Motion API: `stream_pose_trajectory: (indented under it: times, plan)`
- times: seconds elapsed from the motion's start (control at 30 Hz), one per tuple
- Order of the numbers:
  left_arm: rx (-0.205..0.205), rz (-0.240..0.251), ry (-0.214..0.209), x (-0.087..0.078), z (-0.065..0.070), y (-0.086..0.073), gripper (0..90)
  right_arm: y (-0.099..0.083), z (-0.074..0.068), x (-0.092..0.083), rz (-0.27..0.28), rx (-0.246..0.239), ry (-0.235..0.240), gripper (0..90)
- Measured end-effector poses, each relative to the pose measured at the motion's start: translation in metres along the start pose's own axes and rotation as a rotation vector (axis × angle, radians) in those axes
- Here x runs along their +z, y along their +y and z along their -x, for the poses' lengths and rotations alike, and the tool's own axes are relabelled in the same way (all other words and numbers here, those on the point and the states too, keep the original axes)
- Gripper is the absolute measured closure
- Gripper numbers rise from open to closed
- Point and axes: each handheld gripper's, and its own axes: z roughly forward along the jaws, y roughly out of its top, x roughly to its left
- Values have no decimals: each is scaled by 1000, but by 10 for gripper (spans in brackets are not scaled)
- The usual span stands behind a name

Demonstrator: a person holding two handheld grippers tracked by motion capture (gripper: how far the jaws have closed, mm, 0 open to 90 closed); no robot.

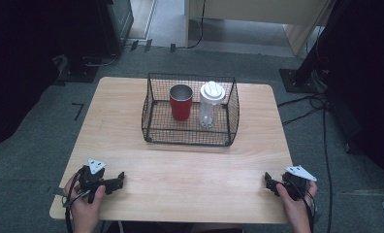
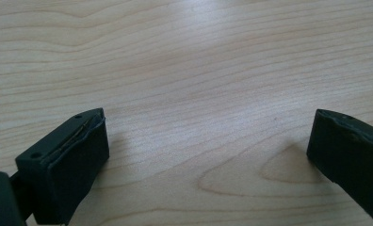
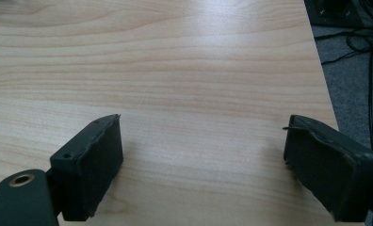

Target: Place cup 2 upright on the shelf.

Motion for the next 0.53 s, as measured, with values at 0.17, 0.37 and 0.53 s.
stream_pose_trajectory:
  times: [0.17, 0.37, 0.53]
  plan:
    - [0, -1, 0, 0, 0, 0, 1, 0, 1, 0, -3, 0, 2, 111]
    - [-1, 0, 1, 0, 0, 0, 1, 0, 1, 0, -4, 3, 0, 106]
    - [-1, 0, 0, 0, 0, 0, 1, 0, 1, 0, -4, 5, -3, 103]
